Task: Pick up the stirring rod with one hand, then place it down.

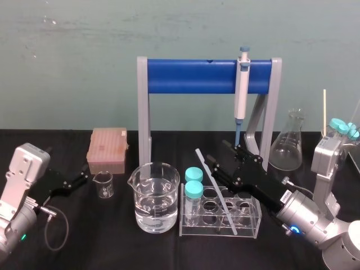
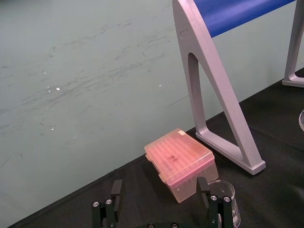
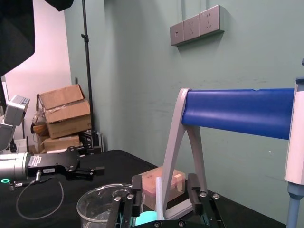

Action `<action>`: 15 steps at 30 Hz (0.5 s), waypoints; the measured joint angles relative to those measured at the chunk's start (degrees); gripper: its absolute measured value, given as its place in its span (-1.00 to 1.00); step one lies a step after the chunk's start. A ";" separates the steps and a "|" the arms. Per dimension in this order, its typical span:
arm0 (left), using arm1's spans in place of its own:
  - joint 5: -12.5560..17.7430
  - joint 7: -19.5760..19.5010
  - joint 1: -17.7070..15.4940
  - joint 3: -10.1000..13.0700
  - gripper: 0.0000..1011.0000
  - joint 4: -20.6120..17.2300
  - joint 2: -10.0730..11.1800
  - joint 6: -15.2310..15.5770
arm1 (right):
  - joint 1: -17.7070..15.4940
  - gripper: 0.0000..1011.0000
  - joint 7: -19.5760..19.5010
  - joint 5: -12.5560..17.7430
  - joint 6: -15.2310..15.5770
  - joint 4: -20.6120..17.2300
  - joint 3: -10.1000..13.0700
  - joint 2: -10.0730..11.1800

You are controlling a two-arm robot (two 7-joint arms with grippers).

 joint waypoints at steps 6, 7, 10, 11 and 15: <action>0.00 0.00 0.00 0.00 0.98 0.00 0.00 0.00 | 0.00 0.56 0.00 0.02 0.00 0.00 0.00 0.00; 0.00 0.00 0.00 0.00 0.98 0.00 0.00 0.00 | 0.00 0.60 0.00 0.02 0.00 0.00 0.00 0.00; 0.00 0.00 0.00 0.00 0.98 0.00 0.00 0.00 | 0.00 0.78 0.00 0.03 0.00 0.00 0.00 0.00; 0.00 0.00 0.00 0.00 0.98 0.00 0.00 0.00 | 0.00 0.84 0.00 0.03 0.00 0.00 0.00 0.00; 0.00 0.00 0.00 0.00 0.98 0.00 0.00 0.00 | -0.10 0.98 -1.55 -0.30 0.22 -0.65 0.57 0.06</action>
